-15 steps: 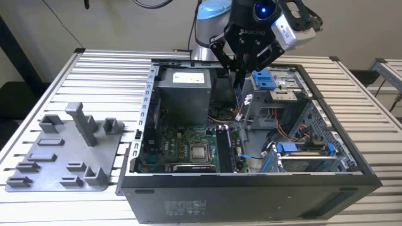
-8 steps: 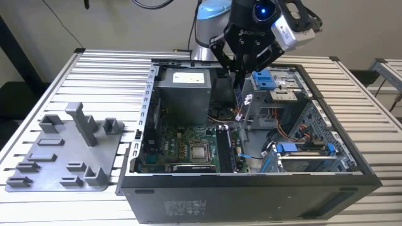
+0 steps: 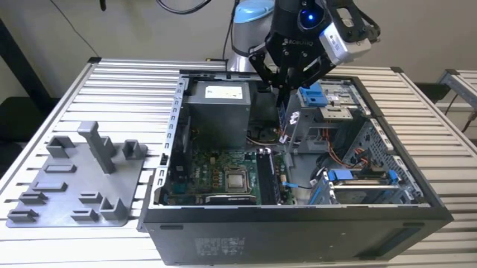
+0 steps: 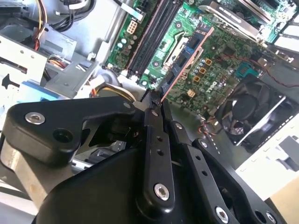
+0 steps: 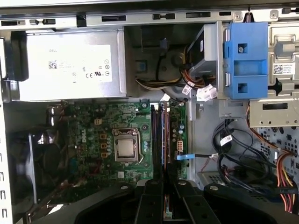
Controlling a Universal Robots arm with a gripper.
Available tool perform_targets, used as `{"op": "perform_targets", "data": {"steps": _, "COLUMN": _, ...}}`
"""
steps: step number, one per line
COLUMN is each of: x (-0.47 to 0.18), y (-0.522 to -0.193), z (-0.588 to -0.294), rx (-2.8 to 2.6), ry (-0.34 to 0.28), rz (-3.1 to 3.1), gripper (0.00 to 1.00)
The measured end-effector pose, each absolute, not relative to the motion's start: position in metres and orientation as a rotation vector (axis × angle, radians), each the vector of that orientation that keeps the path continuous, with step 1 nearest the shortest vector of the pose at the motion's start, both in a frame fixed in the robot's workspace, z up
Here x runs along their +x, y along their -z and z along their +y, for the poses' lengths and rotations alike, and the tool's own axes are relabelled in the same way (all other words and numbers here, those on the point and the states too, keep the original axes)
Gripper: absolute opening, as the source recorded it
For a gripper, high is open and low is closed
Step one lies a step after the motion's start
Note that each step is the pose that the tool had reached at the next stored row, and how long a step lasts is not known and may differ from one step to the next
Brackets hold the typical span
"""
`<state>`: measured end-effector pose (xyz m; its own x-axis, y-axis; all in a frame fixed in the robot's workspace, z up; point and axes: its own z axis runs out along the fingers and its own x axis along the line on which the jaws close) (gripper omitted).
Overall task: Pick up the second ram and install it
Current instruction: 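Insert the second ram into the second slot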
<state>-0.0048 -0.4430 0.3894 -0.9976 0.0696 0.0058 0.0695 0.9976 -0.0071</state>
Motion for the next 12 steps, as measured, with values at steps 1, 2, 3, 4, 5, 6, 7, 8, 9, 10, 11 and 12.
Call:
{"op": "perform_targets", "data": {"steps": 1, "x": -0.0048, "y": -0.3891, "z": -0.443, "rx": -0.112, "ry": -0.011, "rz": -3.134, "gripper": 0.15}}
{"op": "perform_targets", "data": {"steps": 2, "x": -0.0048, "y": -0.3889, "z": -0.443, "rx": -0.113, "ry": -0.011, "rz": -3.133, "gripper": 0.15}}
{"op": "perform_targets", "data": {"steps": 3, "x": -0.0048, "y": -0.3889, "z": -0.443, "rx": -0.114, "ry": -0.011, "rz": -3.133, "gripper": 0.15}}
{"op": "perform_targets", "data": {"steps": 4, "x": -0.0048, "y": -0.3888, "z": -0.443, "rx": -0.114, "ry": -0.011, "rz": -3.133, "gripper": 0.15}}
{"op": "perform_targets", "data": {"steps": 5, "x": -0.0048, "y": -0.3888, "z": -0.443, "rx": -0.114, "ry": -0.011, "rz": -3.133, "gripper": 0.15}}
{"op": "perform_targets", "data": {"steps": 6, "x": -0.0048, "y": -0.3888, "z": -0.443, "rx": -0.114, "ry": -0.011, "rz": -3.134, "gripper": 0.15}}
{"op": "perform_targets", "data": {"steps": 7, "x": -0.0048, "y": -0.3888, "z": -0.443, "rx": -0.114, "ry": -0.011, "rz": -3.133, "gripper": 0.15}}
{"op": "perform_targets", "data": {"steps": 8, "x": -0.0048, "y": -0.3888, "z": -0.443, "rx": -0.114, "ry": -0.011, "rz": -3.134, "gripper": 0.15}}
{"op": "perform_targets", "data": {"steps": 9, "x": -0.0048, "y": -0.3888, "z": -0.443, "rx": -0.114, "ry": -0.011, "rz": -3.134, "gripper": 0.15}}
{"op": "perform_targets", "data": {"steps": 10, "x": -0.0048, "y": -0.3887, "z": -0.443, "rx": -0.114, "ry": -0.011, "rz": -3.133, "gripper": 0.15}}
{"op": "perform_targets", "data": {"steps": 11, "x": -0.0048, "y": -0.3885, "z": -0.443, "rx": -0.114, "ry": -0.011, "rz": -3.134, "gripper": 0.15}}
{"op": "perform_targets", "data": {"steps": 12, "x": -0.0048, "y": -0.3881, "z": -0.443, "rx": -0.114, "ry": -0.01, "rz": -3.134, "gripper": 0.15}}
